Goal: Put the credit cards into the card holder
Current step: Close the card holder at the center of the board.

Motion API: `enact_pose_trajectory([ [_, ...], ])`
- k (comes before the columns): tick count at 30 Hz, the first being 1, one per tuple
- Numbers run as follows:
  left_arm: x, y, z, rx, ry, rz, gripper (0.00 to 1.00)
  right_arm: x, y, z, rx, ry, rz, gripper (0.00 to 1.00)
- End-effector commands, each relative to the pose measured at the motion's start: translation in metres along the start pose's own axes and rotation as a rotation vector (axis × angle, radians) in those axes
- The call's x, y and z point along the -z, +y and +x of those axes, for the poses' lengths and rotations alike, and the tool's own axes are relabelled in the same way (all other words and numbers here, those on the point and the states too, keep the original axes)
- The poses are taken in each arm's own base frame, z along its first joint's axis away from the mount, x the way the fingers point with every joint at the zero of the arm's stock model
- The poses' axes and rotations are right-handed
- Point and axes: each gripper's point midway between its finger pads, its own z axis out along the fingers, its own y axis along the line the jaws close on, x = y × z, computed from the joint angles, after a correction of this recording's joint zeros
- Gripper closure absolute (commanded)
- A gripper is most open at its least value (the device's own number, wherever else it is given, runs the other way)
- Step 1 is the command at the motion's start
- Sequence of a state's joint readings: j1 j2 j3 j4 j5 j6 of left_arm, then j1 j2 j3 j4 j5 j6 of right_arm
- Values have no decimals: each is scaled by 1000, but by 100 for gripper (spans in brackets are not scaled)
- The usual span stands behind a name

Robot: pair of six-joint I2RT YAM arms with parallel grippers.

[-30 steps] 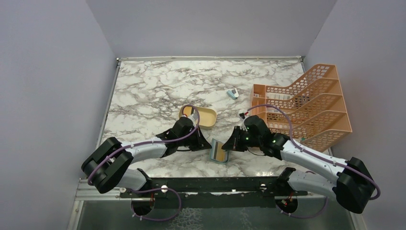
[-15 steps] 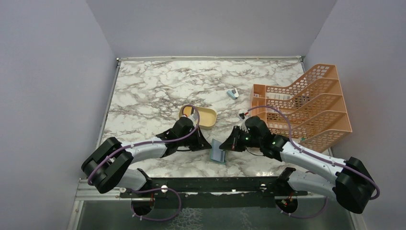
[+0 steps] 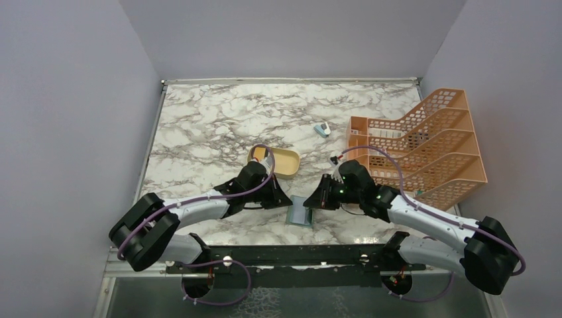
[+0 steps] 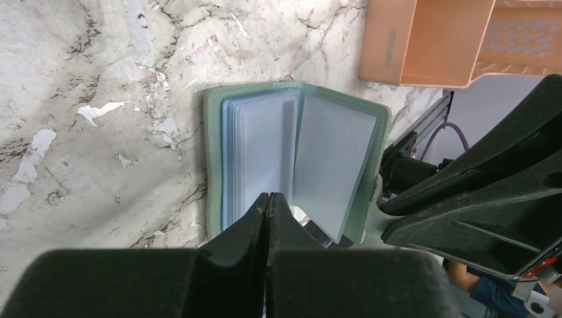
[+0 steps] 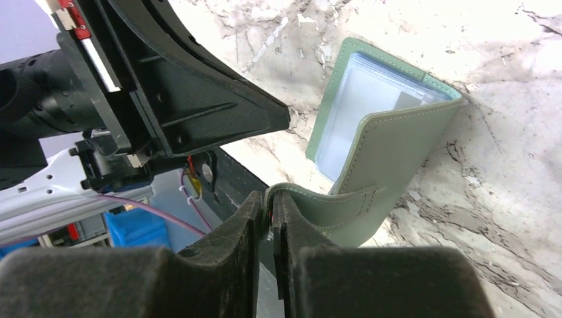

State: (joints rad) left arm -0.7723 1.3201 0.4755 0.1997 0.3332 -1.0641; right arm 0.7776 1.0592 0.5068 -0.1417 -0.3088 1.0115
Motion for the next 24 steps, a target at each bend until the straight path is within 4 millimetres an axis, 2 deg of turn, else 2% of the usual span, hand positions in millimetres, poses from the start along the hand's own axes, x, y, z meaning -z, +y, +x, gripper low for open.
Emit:
enact_pose_trajectory([
  [1,4,-8,-1,-31,2,18,98,7,-2,-2,31,-3,42,87],
  [5,7,0,-5,-44,-23,-26,80,12,-4,-1,49,-16,46,87],
  [8,8,3,-6,-39,-26,-32,69,9,5,2,39,-3,-18,90],
  [13,13,15,-13,-37,-42,-93,66,-11,17,4,-2,38,-110,93],
  [16,19,23,-14,-26,-53,-130,64,-24,21,-1,5,56,-111,93],
  [19,23,25,-16,-18,-57,-142,63,-32,31,-9,73,81,-113,81],
  [21,25,21,-18,-35,-60,-132,61,-33,29,-13,102,89,-63,72],
  [24,26,12,-22,-60,-67,-103,57,-25,24,-20,134,62,-2,67],
])
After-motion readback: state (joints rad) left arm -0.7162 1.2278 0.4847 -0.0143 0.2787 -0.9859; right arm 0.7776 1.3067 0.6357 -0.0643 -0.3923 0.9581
